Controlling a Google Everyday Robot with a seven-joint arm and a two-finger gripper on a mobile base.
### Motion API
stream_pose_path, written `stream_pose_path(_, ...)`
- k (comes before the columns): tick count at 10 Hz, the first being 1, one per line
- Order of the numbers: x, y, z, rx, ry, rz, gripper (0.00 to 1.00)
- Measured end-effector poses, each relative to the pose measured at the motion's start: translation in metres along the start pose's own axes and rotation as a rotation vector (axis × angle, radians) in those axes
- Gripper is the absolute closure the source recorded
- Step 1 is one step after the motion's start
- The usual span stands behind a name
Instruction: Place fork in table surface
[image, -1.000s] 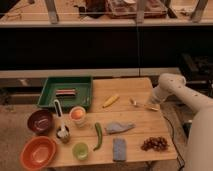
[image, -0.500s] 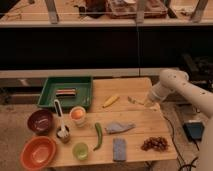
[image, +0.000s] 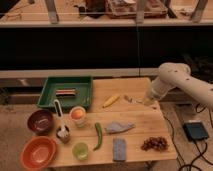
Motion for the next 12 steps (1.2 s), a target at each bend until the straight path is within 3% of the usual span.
stream_pose_path(2,0.0,-0.003,-0.006,-0.01,0.013,0.012,1.0)
stream_pose_path(3,0.0,-0.008,0.001,-0.027,0.022,0.023,1.0)
stream_pose_path(5,0.005,-0.022,0.024,-0.053,0.033,0.049,1.0)
stream_pose_path(8,0.03,-0.048,0.08,-0.085,0.052,0.101,1.0)
stream_pose_path(10,0.04,-0.054,0.1,-0.095,0.07,0.116,1.0)
stream_pose_path(12,0.043,-0.055,0.107,-0.102,0.088,0.118,0.92)
